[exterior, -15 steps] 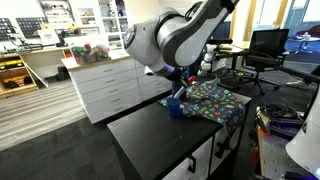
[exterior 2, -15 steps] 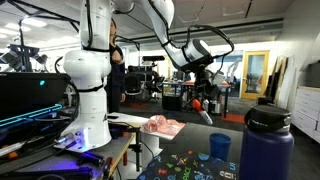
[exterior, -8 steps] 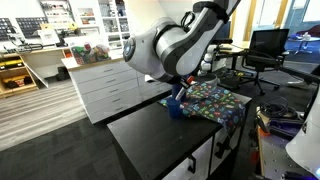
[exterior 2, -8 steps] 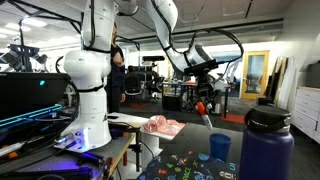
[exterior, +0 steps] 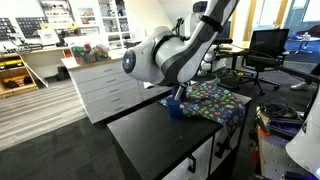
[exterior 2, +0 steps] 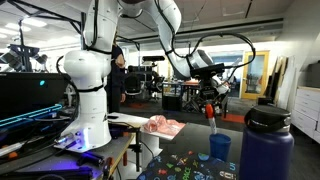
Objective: Pick up the pen from the table and put it in the blue cup.
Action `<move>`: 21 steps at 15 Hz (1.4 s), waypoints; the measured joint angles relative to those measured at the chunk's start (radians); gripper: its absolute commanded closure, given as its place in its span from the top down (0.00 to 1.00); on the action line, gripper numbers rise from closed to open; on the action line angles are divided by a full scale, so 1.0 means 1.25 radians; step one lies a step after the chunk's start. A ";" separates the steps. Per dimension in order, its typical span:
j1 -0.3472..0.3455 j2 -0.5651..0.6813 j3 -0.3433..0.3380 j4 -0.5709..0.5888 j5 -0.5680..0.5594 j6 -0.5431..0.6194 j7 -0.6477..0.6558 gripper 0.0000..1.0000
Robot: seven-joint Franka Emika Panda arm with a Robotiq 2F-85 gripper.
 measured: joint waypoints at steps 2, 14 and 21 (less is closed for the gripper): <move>0.000 0.013 0.002 0.007 -0.025 0.000 -0.017 0.07; 0.001 0.100 0.015 0.032 -0.090 0.000 -0.048 0.10; 0.013 0.137 0.020 0.058 -0.103 0.000 -0.047 0.79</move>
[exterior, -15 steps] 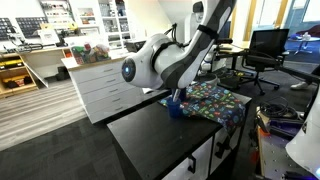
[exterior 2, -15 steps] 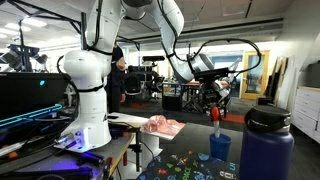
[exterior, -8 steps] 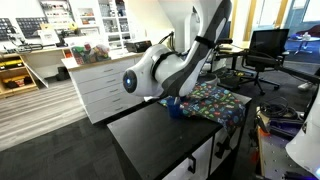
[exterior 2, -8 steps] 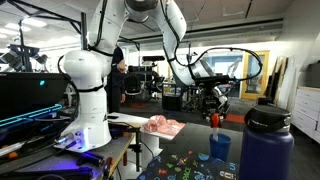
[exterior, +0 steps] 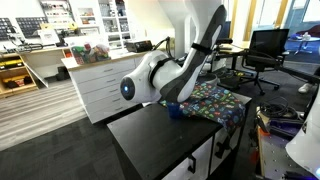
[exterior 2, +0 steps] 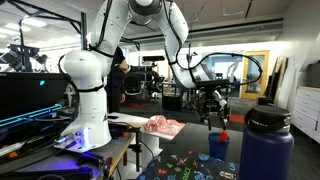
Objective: Pick up the pen from the table and put it in the blue cup.
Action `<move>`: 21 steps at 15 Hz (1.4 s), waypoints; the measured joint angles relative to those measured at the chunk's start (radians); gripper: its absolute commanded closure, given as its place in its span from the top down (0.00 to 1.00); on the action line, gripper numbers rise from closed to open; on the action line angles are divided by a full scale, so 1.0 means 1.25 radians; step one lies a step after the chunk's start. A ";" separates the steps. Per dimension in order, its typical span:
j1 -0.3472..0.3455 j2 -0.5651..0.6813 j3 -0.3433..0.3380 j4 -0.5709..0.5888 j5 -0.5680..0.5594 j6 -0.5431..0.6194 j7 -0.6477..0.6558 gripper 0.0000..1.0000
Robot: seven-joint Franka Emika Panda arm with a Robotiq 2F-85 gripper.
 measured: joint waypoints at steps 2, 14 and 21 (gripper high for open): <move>0.004 0.008 0.000 0.011 0.000 0.000 0.000 0.92; 0.011 0.012 0.000 0.054 -0.001 0.000 0.000 1.00; 0.011 0.015 0.000 0.054 -0.001 0.000 0.000 1.00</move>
